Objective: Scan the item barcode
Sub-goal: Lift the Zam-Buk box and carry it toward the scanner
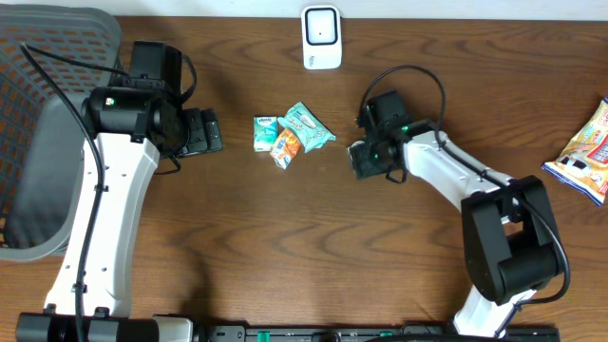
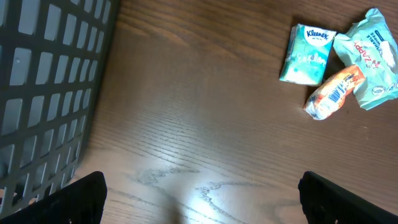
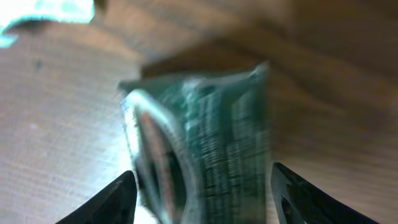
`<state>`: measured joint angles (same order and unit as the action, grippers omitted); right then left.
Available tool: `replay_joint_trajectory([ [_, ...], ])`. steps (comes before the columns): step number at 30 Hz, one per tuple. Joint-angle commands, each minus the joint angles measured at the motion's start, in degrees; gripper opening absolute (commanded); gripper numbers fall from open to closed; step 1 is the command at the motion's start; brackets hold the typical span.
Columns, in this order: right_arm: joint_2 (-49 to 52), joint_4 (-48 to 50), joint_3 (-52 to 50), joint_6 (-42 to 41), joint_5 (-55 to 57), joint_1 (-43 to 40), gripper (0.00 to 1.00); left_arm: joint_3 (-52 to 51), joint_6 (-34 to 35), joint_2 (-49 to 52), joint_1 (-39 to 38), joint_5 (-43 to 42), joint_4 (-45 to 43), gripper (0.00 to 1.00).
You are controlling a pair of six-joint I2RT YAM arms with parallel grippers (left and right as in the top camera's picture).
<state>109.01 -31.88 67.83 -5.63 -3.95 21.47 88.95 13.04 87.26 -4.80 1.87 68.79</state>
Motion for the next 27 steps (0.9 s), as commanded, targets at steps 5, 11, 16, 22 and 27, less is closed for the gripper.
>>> replay_joint_trajectory([
  [5,0.1,0.8,-0.5,0.5,-0.7,1.2,0.64,-0.1,-0.8,0.1,0.3,0.6,0.2,0.98],
  [11,0.1,1.3,-0.6,0.5,-0.7,1.5,0.3,-0.1,-0.8,0.1,0.3,0.6,0.2,0.98],
  [16,0.1,3.0,-0.5,0.5,-0.7,1.5,0.27,-0.1,-0.8,0.1,0.3,0.6,0.2,0.98],
  [22,0.1,3.2,1.0,0.5,-0.7,1.5,0.22,-0.1,-0.8,0.1,0.3,0.6,0.2,0.98],
  [27,0.1,3.2,2.2,0.5,-0.7,1.5,0.18,-0.1,-0.8,0.1,0.3,0.6,0.2,0.98],
])
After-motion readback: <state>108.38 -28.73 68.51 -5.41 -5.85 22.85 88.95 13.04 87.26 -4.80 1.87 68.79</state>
